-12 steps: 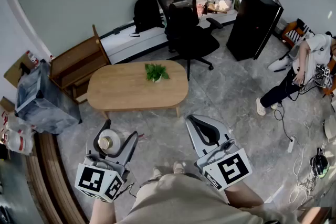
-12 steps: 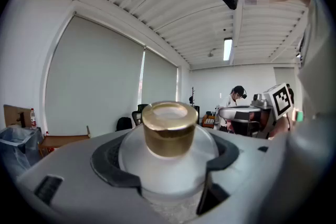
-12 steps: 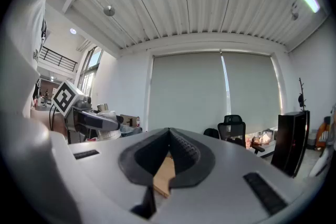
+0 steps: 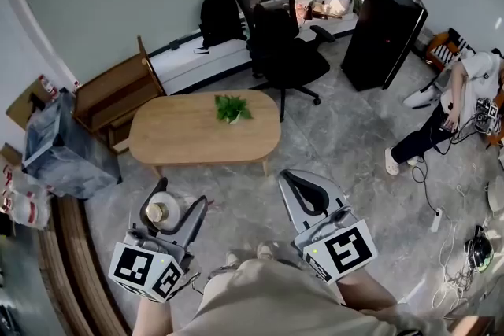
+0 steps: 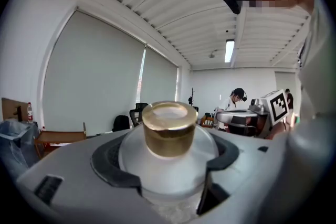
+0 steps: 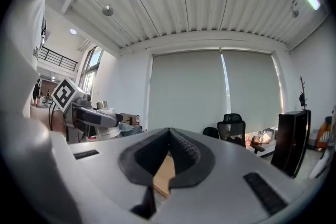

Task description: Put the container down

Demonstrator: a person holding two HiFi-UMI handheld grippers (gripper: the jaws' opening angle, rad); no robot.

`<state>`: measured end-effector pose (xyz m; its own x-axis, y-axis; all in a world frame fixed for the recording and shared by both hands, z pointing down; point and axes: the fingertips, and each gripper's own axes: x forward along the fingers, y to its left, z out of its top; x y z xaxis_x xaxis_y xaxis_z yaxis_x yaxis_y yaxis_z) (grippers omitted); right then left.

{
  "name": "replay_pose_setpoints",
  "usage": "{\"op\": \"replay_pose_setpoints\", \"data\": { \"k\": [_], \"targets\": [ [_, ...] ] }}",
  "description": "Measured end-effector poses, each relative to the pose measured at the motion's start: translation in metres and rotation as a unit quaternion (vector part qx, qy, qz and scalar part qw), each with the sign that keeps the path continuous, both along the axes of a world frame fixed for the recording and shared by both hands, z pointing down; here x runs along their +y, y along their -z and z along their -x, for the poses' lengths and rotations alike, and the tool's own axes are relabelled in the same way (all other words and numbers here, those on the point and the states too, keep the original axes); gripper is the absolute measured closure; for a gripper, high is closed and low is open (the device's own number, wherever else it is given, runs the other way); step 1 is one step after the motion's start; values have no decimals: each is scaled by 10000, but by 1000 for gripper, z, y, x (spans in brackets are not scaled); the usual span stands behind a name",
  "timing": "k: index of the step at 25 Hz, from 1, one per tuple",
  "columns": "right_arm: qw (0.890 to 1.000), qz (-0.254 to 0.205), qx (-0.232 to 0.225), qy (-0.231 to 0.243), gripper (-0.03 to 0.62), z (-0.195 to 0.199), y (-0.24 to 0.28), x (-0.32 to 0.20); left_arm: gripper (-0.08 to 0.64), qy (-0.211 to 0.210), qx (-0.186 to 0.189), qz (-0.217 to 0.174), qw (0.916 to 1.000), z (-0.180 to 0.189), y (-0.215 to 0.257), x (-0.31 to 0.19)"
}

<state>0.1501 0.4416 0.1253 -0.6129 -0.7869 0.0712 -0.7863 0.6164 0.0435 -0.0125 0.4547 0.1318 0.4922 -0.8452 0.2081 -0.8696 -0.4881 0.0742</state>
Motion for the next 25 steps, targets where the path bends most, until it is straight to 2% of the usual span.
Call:
{"op": "replay_pose_setpoints", "data": {
  "k": [3,17,25],
  "targets": [
    [10000,-9,0,63,597,-10,-2,-6,225,31,-124,-27,9999,-13,-2,-5],
    [9997,-35,-55,219,597,-36,-16,-38,225,168,-189,-50,9997,-41,-16,-38],
    [9991,-16,-264,321,597,-22,-26,-79,225,184,-267,62,9995,-39,-37,-80]
  ]
}}
